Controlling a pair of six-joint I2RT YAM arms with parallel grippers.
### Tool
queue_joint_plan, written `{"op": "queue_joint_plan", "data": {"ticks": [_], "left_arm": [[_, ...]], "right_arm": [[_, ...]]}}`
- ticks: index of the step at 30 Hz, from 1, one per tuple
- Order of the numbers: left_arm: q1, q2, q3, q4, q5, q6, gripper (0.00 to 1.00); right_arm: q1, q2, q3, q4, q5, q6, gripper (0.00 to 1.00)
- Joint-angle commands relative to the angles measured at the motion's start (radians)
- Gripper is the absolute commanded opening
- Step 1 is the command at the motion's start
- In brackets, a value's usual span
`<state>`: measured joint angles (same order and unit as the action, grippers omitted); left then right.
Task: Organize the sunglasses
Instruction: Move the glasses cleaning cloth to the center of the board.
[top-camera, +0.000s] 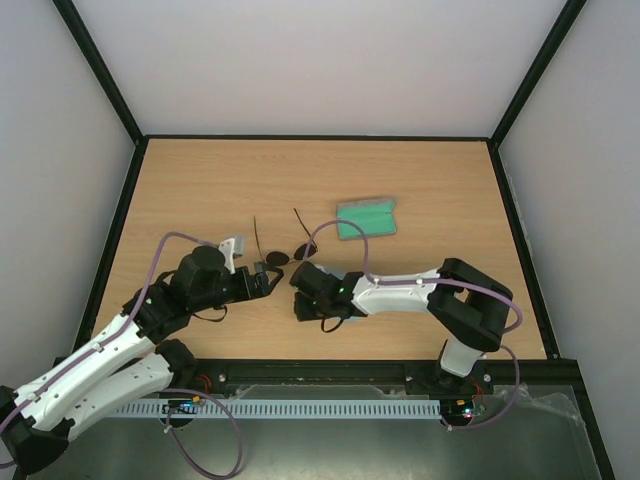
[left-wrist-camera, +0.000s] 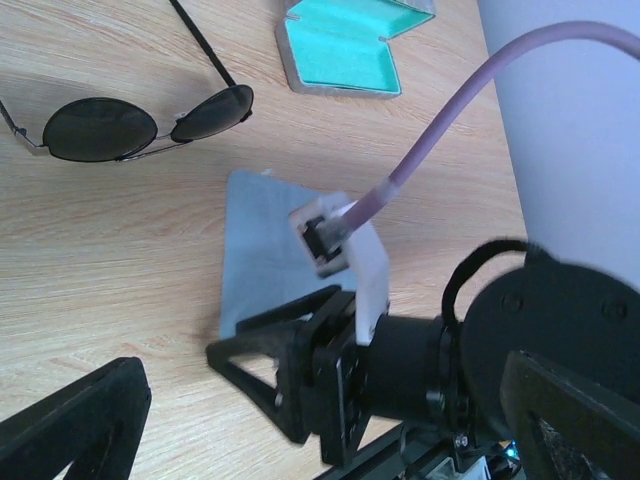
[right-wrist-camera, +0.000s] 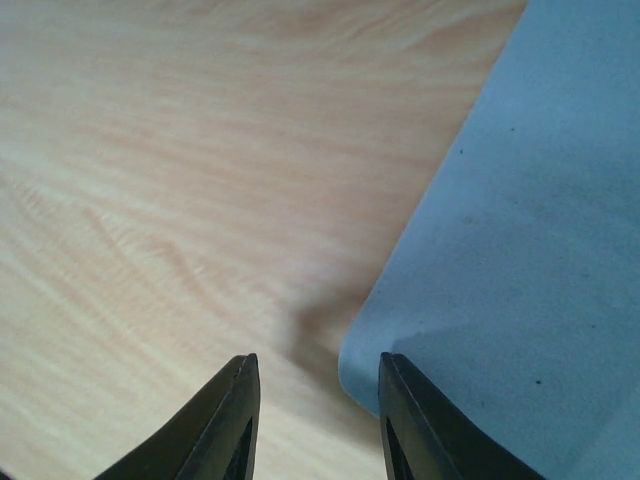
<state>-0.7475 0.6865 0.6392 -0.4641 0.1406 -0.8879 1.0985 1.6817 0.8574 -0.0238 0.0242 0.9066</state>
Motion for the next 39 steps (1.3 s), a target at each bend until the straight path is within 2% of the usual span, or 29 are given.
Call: {"op": "queue_joint_plan", "data": {"ticks": [1,5,10,16,19,25,29,34,39], "left_arm": [[0.004,-0.017,0.005,-0.033,-0.008,-0.011,0.99],[0.004,-0.025,0.011,-0.040,-0.011,-0.014,0.99],[0.004,-0.025,0.026,-0.051,-0.015,-0.010,0.99],[0.005,0.008,0.054,-0.054,-0.034,0.010,0.99],[0.006,0.050,0.077,-0.052,-0.047,0.039,0.99],[0.026,0.206,0.083,0.024,-0.003,0.101,0.99],[0.032,0.250,0.073,0.052,-0.025,0.122,0.99],[0.042,0.282,0.049,0.059,-0.027,0.130,0.99],[0.043,0.254,0.018,0.059,-0.026,0.119,0.97]], "right_arm": [[0.077,0.074,0.016,-0.068,-0.013,0.059,0.35],[0.107,0.069,0.031,-0.086,0.000,0.077,0.36],[0.107,-0.035,0.050,-0.181,0.055,0.062,0.39],[0.098,-0.244,0.030,-0.245,0.071,0.041,0.50],[0.038,-0.343,0.015,-0.292,0.076,0.024,0.53],[-0.245,-0.461,-0.131,-0.312,0.005,-0.061,0.37],[-0.349,-0.434,-0.158,-0.301,-0.003,-0.138,0.33],[-0.387,-0.308,-0.179,-0.235,-0.022,-0.181,0.24],[-0.387,-0.211,-0.150,-0.187,-0.008,-0.204,0.21]]}}
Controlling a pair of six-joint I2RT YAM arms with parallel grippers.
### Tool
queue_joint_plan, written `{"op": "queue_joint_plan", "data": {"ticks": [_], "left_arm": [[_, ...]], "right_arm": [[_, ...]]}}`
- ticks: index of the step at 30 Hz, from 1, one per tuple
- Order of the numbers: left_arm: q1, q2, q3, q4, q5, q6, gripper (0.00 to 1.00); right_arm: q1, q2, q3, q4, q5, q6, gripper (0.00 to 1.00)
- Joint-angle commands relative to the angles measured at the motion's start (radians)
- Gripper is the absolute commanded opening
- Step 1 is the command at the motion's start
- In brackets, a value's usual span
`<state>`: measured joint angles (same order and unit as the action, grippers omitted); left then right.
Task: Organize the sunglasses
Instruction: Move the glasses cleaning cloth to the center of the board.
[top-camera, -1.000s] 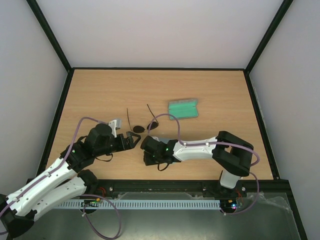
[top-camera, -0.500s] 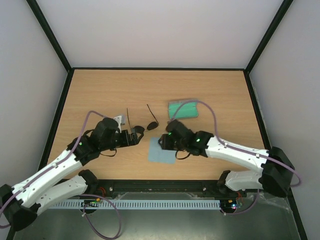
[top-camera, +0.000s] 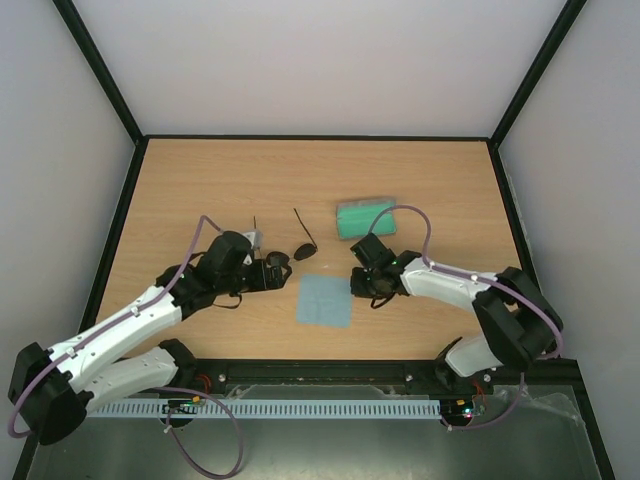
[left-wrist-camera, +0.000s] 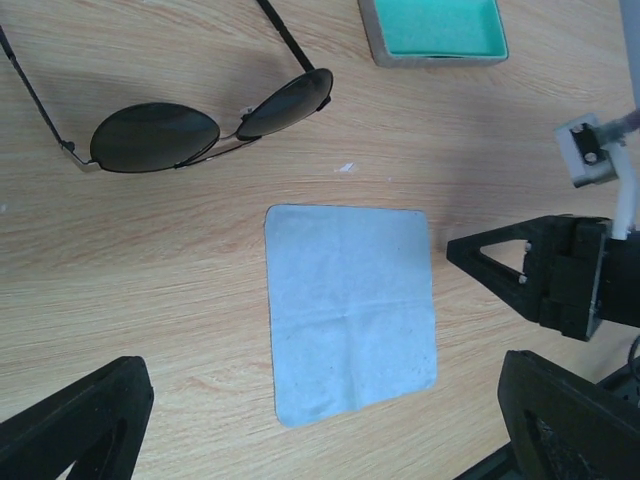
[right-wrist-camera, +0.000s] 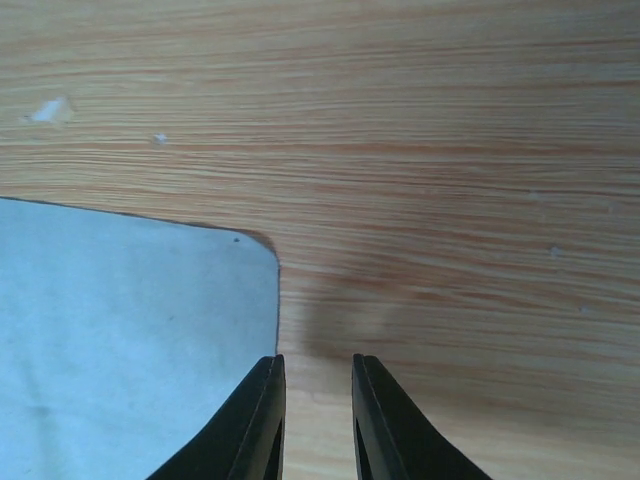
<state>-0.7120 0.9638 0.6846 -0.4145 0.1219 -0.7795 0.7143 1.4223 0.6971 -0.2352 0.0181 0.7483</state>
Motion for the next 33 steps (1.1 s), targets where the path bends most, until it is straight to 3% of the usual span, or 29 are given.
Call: {"op": "queue_joint_plan", "data": {"ticks": [1,13,33], "left_arm": [[0.008,-0.029,-0.032,0.008,-0.006,0.007,0.96],[0.008,-0.070,-0.047,-0.015,-0.008,-0.012,0.94],[0.007,-0.063,-0.041,-0.013,0.002,-0.015,0.94]], "right_arm": [[-0.003,0.064,0.021,0.026,-0.002,-0.051,0.21],[-0.003,0.214,0.167,-0.024,0.038,-0.106,0.21],[-0.003,0.213,0.127,-0.021,0.033,-0.132,0.10]]}}
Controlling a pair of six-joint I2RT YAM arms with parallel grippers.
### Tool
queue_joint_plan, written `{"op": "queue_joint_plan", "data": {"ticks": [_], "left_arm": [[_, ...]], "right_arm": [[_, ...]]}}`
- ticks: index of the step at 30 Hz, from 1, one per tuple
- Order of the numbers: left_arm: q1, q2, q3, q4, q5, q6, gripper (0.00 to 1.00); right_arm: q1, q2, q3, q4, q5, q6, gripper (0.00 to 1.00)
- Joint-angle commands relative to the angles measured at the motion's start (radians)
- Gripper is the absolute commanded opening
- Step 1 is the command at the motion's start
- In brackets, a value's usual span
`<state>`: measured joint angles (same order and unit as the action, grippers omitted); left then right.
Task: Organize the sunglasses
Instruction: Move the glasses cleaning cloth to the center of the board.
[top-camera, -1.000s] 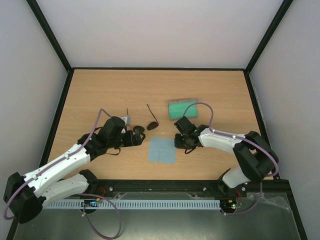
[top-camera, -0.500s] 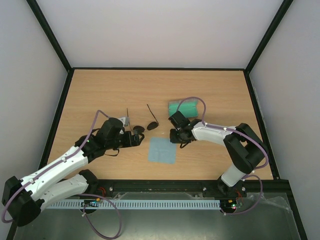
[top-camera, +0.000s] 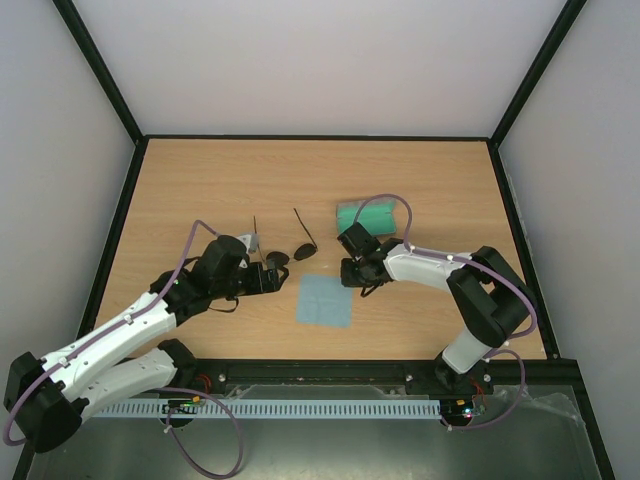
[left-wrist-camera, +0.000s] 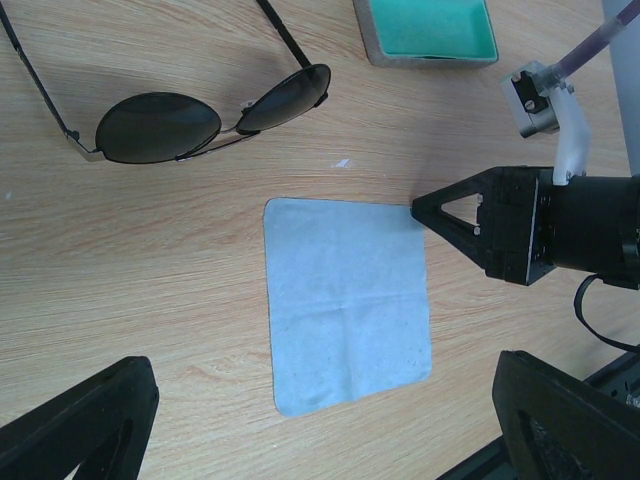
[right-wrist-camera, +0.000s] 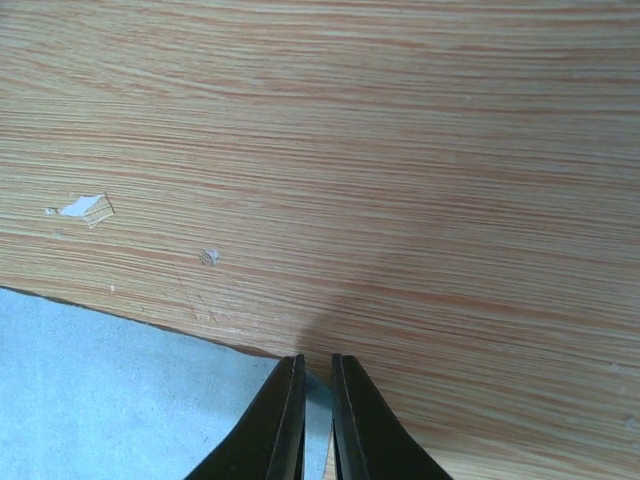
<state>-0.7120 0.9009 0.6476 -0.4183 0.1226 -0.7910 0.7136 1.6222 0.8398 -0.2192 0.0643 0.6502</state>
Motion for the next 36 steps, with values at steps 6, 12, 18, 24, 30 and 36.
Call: {"op": "queue_joint_plan", "data": {"ticks": [6,12,18,24,30,36], "left_arm": [[0.008,-0.002,-0.006,-0.006,0.002,-0.007,0.94],[0.008,0.016,-0.006,0.001,0.019,0.003,0.93],[0.007,0.031,-0.019,0.008,0.037,0.009,0.91],[0.006,0.045,-0.041,0.027,0.046,0.009,0.89],[0.006,0.094,-0.057,0.073,0.053,0.019,0.82],[0.001,0.232,-0.028,0.125,0.041,0.058,0.58]], "right_arm": [[-0.002,0.025,-0.018,-0.034,-0.027,-0.053,0.07],[0.000,0.012,-0.021,-0.026,-0.027,-0.073,0.01],[0.001,0.006,0.026,-0.045,0.000,-0.121,0.01],[0.000,-0.009,0.083,-0.075,0.031,-0.154,0.01],[0.001,0.009,0.110,-0.092,0.042,-0.175,0.01],[0.000,0.008,0.093,-0.079,0.028,-0.169,0.01]]}}
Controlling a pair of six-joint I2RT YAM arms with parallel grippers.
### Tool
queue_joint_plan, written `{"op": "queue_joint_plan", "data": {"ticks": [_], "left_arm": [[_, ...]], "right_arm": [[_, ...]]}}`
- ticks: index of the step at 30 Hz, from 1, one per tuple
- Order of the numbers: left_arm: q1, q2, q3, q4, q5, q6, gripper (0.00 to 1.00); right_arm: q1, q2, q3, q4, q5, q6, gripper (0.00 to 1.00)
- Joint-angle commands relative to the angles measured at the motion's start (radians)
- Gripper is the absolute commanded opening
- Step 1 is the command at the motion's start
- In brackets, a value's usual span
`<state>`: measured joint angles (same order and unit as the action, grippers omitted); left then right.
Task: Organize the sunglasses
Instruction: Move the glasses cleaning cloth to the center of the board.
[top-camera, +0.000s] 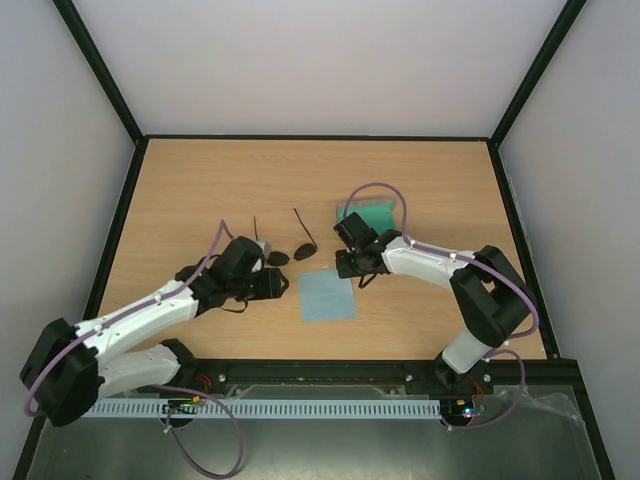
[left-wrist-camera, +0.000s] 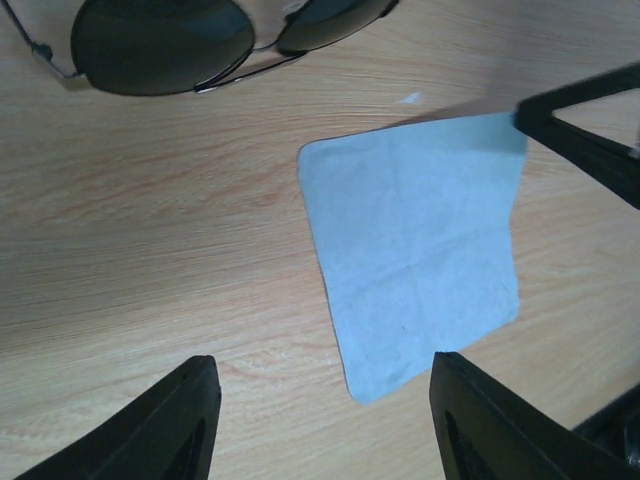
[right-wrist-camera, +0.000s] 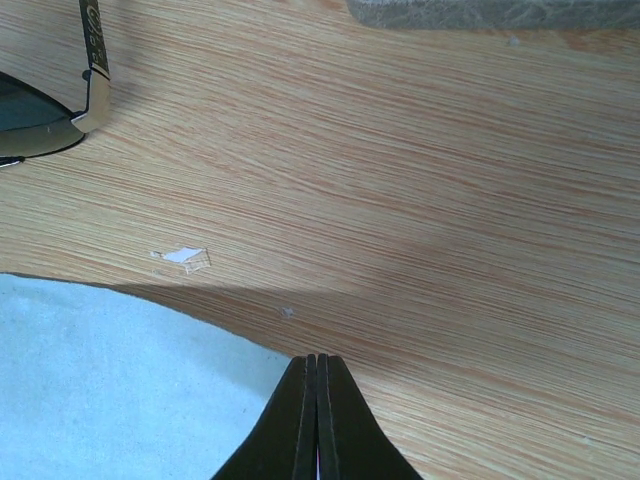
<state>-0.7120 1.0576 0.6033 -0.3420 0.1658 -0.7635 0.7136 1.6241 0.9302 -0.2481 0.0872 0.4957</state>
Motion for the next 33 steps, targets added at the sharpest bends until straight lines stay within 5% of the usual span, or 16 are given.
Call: {"op": "queue_joint_plan", "data": {"ticks": [1,9,19,33], "left_arm": [[-0.003,0.099,0.024,0.058,-0.004,0.037,0.53],[-0.040,0.291,0.107,0.116,-0.072,0.061,0.48],[-0.076,0.476,0.209,0.154,-0.117,0.079,0.29],[-0.101,0.572,0.273,0.122,-0.232,0.096,0.18]], "right_arm": [[0.000,0.008,0.001,-0.050,0.003,-0.014,0.01],[0.000,0.007,-0.005,-0.042,-0.012,-0.008,0.01],[0.000,0.003,-0.035,-0.017,-0.025,0.003,0.01],[0.001,-0.007,-0.049,-0.002,-0.030,0.009,0.01]]}}
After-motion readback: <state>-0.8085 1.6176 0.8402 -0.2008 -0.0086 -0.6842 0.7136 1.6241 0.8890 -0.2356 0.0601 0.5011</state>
